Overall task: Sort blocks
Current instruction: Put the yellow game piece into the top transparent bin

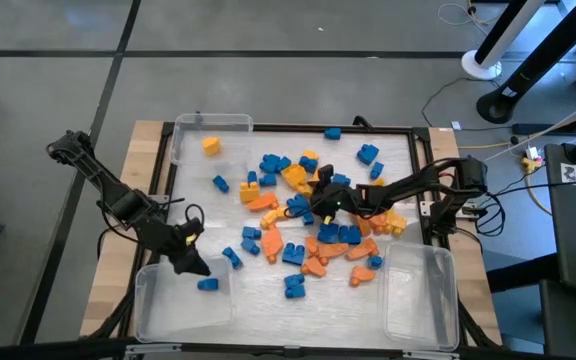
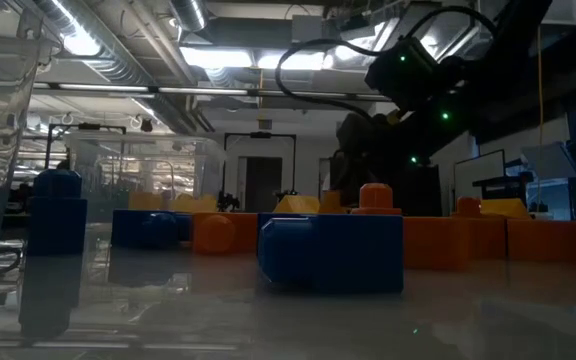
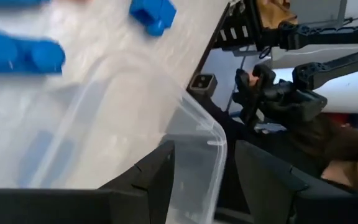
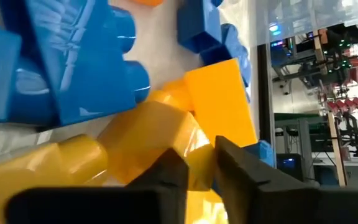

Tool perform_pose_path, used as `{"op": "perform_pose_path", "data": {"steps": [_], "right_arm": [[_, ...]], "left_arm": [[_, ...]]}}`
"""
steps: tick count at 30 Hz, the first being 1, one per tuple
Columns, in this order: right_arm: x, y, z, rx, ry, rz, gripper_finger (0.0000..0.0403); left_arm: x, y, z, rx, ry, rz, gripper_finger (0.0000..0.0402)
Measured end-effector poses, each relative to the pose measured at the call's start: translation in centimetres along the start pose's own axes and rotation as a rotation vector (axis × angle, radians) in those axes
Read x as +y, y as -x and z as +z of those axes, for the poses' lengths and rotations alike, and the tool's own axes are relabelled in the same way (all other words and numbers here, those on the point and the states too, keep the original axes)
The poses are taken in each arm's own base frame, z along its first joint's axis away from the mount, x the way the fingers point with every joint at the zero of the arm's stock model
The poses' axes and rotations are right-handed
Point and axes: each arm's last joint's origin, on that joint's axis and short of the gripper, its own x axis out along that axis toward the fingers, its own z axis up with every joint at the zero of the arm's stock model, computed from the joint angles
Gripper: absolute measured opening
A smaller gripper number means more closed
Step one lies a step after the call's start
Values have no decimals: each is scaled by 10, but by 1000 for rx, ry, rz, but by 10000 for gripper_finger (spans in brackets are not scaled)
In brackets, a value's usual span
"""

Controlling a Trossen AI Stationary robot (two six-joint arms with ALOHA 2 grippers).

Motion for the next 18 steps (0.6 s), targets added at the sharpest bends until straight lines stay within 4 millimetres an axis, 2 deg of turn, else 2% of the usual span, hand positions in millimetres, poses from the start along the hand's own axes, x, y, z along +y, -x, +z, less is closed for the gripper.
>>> {"op": "perform_pose_path", "data": {"steps": [3, 11, 18], "right_arm": [[-1, 0, 1, -8, 4, -8, 23], [-11, 1, 12, -23, 28, 31, 29], [-43, 7, 41, -62, 27, 66, 23]], "left_arm": [[0, 0, 2, -60, -107, 12, 159], [1, 2, 9, -304, -444, 118, 159], [2, 3, 12, -408, -487, 172, 159]]}}
